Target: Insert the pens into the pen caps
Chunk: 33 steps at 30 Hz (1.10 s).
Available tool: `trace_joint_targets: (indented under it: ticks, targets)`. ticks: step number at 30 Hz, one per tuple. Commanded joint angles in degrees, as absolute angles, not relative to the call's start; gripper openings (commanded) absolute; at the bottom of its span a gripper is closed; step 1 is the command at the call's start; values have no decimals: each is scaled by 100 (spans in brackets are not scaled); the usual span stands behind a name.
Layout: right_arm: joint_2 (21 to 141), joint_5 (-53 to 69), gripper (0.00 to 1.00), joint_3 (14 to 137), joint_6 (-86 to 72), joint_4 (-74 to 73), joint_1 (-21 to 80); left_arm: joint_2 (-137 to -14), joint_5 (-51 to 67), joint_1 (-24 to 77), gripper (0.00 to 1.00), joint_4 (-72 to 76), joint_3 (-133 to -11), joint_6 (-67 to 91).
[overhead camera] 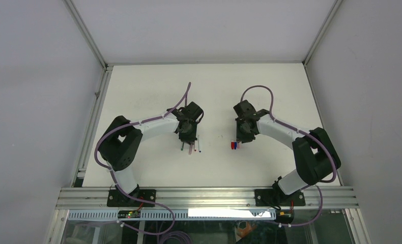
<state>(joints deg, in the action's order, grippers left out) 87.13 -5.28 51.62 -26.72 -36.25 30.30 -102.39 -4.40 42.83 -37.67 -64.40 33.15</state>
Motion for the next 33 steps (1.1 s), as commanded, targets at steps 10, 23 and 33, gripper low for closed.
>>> trace_joint_targets:
  ticks: [10,23,33]
  targets:
    - [9093,-462,25,5242,-2671,-3589,3076,-10418,-406,4359,0,-3813,-6017,3331]
    - [9284,-591,0,5556,-2656,-3782,3084,-10365,-508,4346,0,-3752,-6155,3048]
    - [8410,-976,0,5885,-2881,-2768,2647,-9257,-670,4159,0,-3183,-6205,2249]
